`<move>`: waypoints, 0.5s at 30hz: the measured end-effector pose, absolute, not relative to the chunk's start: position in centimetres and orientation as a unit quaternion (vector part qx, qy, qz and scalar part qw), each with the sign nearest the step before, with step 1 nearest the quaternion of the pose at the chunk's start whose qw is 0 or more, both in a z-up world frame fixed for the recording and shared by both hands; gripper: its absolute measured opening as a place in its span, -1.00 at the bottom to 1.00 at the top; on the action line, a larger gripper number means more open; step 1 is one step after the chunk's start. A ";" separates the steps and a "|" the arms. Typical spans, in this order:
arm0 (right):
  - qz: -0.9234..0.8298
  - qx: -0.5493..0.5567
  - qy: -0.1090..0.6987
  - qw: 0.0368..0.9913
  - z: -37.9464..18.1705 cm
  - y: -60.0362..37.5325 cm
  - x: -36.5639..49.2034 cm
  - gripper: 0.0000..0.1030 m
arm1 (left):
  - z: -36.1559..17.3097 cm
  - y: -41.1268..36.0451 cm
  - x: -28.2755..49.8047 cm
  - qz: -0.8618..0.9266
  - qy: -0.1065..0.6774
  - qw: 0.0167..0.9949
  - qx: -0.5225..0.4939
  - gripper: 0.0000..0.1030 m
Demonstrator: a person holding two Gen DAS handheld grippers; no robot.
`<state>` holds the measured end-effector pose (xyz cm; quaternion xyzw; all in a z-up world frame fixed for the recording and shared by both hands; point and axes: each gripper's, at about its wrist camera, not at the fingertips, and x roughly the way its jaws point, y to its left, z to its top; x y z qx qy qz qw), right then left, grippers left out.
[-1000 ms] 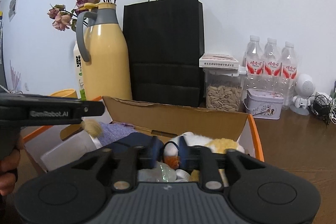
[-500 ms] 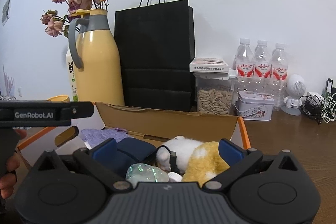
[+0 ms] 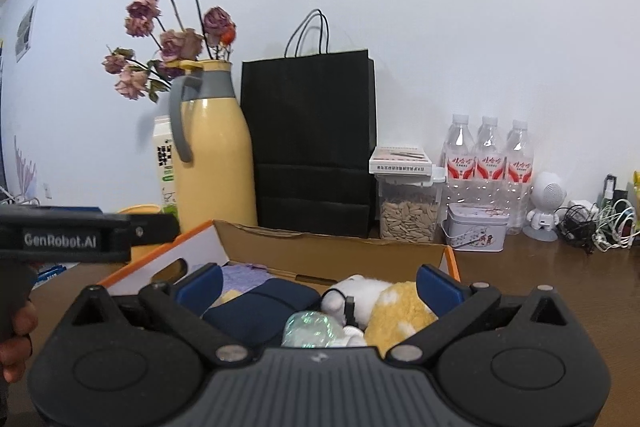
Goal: Organize objects
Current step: 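Withdraw both tools from the box back over the table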
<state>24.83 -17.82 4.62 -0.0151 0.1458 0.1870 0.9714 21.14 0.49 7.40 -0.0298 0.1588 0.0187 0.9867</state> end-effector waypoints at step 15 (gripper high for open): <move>0.183 0.001 0.186 0.965 4.3 -19.2 15.5 1.00 | 5.6 1.5 11.1 0.044 0.207 0.977 -0.024 1.00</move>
